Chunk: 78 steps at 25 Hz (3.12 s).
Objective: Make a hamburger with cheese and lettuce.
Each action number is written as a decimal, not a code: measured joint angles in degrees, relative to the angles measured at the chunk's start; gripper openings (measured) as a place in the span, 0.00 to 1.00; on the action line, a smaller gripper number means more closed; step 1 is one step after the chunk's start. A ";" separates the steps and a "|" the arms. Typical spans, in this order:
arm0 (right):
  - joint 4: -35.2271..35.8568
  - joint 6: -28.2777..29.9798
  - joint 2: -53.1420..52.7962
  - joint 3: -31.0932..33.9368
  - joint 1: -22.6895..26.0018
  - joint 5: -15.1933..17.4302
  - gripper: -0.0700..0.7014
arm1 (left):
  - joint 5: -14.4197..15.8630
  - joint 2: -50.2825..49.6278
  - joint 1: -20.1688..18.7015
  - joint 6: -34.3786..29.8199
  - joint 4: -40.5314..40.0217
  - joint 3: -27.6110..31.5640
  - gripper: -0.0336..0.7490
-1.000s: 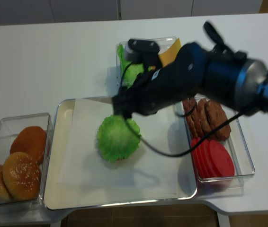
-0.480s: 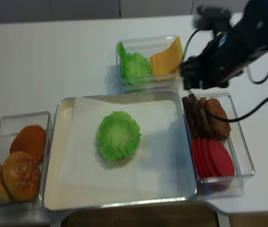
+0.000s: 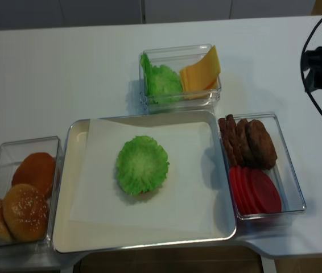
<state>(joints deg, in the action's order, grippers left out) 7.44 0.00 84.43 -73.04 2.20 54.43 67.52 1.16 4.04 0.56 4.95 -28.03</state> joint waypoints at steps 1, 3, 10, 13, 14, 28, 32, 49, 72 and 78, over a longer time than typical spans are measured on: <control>-0.13 0.00 -0.68 0.42 0.00 0.00 0.63 | 0.00 0.00 0.00 0.00 0.00 0.00 0.56; -0.22 0.00 -2.17 1.13 0.00 0.71 0.63 | 0.00 0.00 0.00 0.00 0.00 0.00 0.56; 1.19 0.00 -11.60 8.90 0.00 1.89 0.63 | 0.00 0.00 0.00 0.00 0.00 0.00 0.56; 1.19 0.00 -17.89 13.31 0.00 2.00 0.63 | 0.00 0.00 0.00 0.00 0.00 0.00 0.56; 1.19 0.00 -19.77 14.81 0.00 2.00 0.63 | 0.00 0.00 0.00 0.00 0.00 0.00 0.56; 1.75 1.91 -47.36 26.67 0.00 5.52 0.63 | 0.00 0.00 0.00 0.00 0.10 0.00 0.56; 1.45 2.97 -52.78 26.67 0.00 9.53 0.63 | 0.00 0.00 0.00 0.00 0.10 0.00 0.56; 1.00 3.41 -74.39 32.58 0.00 18.69 0.63 | 0.00 0.00 0.00 0.00 0.12 0.00 0.56; 4.12 5.79 -81.64 35.20 0.00 19.05 0.63 | 0.00 0.00 0.00 0.00 0.12 0.00 0.56; 4.12 6.01 -84.02 39.66 0.00 16.96 0.63 | 0.00 0.00 0.00 0.00 0.12 0.00 0.56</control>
<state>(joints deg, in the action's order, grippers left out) 11.56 6.01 0.41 -33.38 2.20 71.39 67.52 1.16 4.04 0.56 5.07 -28.03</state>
